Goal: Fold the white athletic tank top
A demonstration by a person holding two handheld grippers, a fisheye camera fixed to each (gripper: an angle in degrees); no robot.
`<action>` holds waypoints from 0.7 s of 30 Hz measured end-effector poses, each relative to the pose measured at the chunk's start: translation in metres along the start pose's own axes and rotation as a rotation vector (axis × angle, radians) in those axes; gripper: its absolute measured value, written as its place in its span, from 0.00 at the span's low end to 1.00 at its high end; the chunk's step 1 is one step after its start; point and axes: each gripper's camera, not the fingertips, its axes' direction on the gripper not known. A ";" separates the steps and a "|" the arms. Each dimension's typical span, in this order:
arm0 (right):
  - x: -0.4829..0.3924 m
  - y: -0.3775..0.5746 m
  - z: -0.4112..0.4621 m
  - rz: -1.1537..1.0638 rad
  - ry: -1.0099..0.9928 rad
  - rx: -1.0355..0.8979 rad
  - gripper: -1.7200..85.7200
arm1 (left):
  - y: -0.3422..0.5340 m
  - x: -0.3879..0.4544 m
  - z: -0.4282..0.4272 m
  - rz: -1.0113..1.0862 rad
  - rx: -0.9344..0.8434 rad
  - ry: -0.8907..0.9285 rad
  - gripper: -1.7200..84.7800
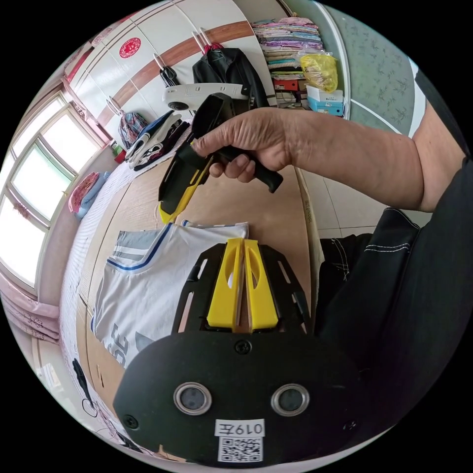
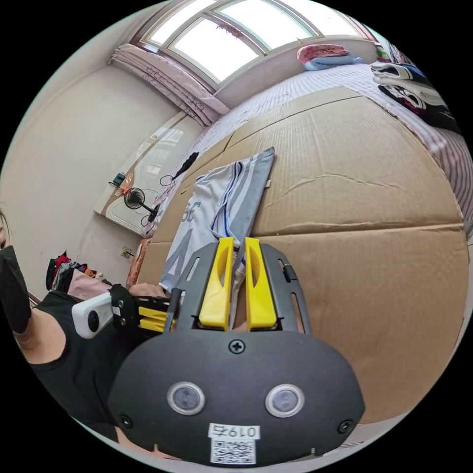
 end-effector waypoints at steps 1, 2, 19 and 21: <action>-0.002 -0.003 -0.002 -0.010 -0.009 -0.005 0.08 | -0.002 0.002 -0.002 0.003 -0.004 -0.006 0.03; -0.005 -0.005 -0.002 -0.026 -0.011 -0.019 0.08 | -0.004 0.004 -0.004 0.009 -0.008 -0.012 0.03; -0.050 -0.043 -0.014 -0.150 -0.006 -0.127 0.04 | -0.028 0.036 -0.011 0.018 -0.026 -0.132 0.04; -0.053 -0.045 -0.022 -0.135 -0.014 -0.106 0.03 | -0.028 0.037 -0.012 0.019 -0.026 -0.123 0.04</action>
